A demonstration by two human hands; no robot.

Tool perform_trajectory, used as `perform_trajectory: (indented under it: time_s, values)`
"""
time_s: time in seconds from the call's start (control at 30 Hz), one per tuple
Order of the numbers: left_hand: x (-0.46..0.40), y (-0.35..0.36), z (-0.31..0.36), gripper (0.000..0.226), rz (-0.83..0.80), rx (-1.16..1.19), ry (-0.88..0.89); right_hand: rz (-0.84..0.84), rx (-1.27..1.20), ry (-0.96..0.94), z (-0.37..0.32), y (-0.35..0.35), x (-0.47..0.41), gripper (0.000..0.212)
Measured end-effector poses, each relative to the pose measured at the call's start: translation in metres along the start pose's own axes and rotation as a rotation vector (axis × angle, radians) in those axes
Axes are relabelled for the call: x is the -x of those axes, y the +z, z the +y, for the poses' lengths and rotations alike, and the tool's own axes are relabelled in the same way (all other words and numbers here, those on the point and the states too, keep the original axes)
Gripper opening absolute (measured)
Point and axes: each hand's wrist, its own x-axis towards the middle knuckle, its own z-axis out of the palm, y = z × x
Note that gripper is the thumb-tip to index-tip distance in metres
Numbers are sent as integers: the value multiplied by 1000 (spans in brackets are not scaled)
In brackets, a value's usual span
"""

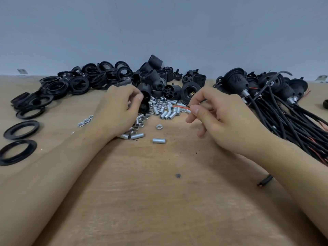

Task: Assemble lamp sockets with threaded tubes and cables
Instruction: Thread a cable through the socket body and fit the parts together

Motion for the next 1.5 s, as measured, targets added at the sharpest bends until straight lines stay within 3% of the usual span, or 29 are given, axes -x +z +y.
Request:
perform_trajectory:
  time_s: [0.07,0.1,0.17,0.27,0.43,0.6,0.87,1.03,1.17,1.3,1.5]
  values:
    - [-1,-1,-1,9,119,-10,-1,14,-8,4,1,-1,0,12]
    - [-1,-1,-2,19,117,-43,10,17,-7,4,2,-1,-1,12]
    - [0,2,-2,38,-22,-101,60,16,0,5,2,-1,-1,11]
    - [2,7,0,36,-144,-47,88,21,16,-14,3,1,-1,8]
    - [1,6,-3,16,21,67,1,75,27,-22,1,-1,-2,9]
    - [0,4,-1,16,106,229,-64,138,-10,35,0,-2,-2,11]
    - [-1,6,-5,26,103,197,-225,135,-270,64,3,-6,-5,17]
    - [-1,2,-3,25,228,268,-168,130,-383,149,6,-6,-5,16]
    - [1,-7,9,19,328,451,14,134,-402,171,4,-5,-6,15]
    - [15,-8,39,20,214,776,65,109,-439,162,-3,-6,-4,16]
    - [33,-2,64,22,-99,915,-1,11,-456,69,-10,-1,0,11]
